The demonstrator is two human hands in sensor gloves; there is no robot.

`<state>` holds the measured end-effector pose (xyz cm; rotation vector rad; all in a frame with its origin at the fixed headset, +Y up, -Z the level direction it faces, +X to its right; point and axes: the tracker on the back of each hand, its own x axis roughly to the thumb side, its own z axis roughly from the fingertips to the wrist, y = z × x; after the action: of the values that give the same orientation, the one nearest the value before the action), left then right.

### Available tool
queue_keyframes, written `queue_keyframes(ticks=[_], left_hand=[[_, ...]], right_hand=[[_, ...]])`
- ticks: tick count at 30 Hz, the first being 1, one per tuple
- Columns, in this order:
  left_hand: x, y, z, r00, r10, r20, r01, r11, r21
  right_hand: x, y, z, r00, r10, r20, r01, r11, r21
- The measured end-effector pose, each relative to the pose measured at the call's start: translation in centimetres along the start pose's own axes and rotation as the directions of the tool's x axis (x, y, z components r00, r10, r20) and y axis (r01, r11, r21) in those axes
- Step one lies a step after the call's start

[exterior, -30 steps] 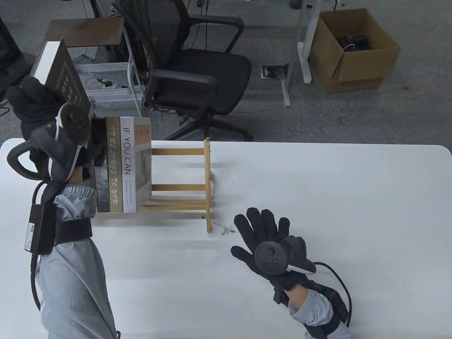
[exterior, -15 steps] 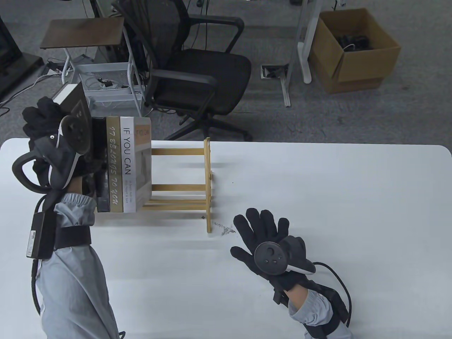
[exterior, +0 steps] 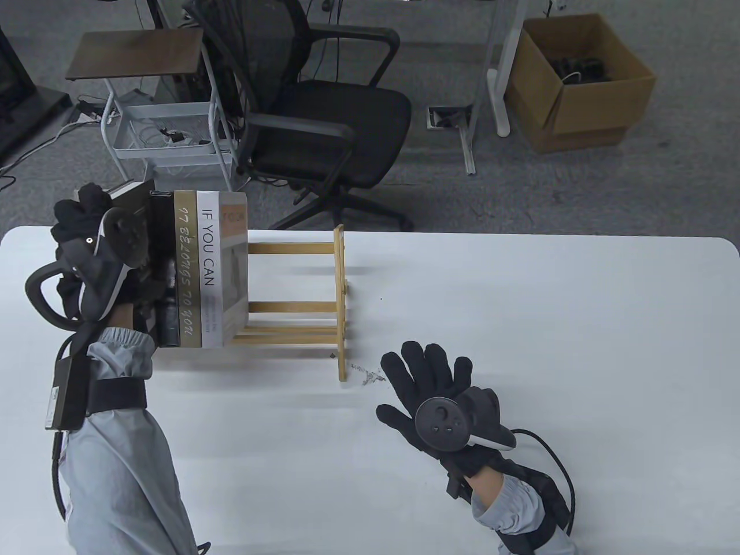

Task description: Push a thick book into a tightly packed book rack slot

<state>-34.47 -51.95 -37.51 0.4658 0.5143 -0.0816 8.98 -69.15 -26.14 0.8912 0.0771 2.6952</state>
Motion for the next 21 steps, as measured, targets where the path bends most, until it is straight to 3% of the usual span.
queue_keyframes(ticks=[12,21], left_hand=[[0.4,-1.0,-0.1,1.0,-0.004,0.013,0.005,1.0,-0.016],[0.6,-2.5,-0.6,0.995,0.099,0.011,-0.096,0.986,-0.135]], right_hand=[[0.0,-0.1,0.1,1.0,-0.004,0.001,0.004,1.0,-0.004],[0.0,0.1,0.0,1.0,0.007,-0.002,-0.007,1.0,0.002]])
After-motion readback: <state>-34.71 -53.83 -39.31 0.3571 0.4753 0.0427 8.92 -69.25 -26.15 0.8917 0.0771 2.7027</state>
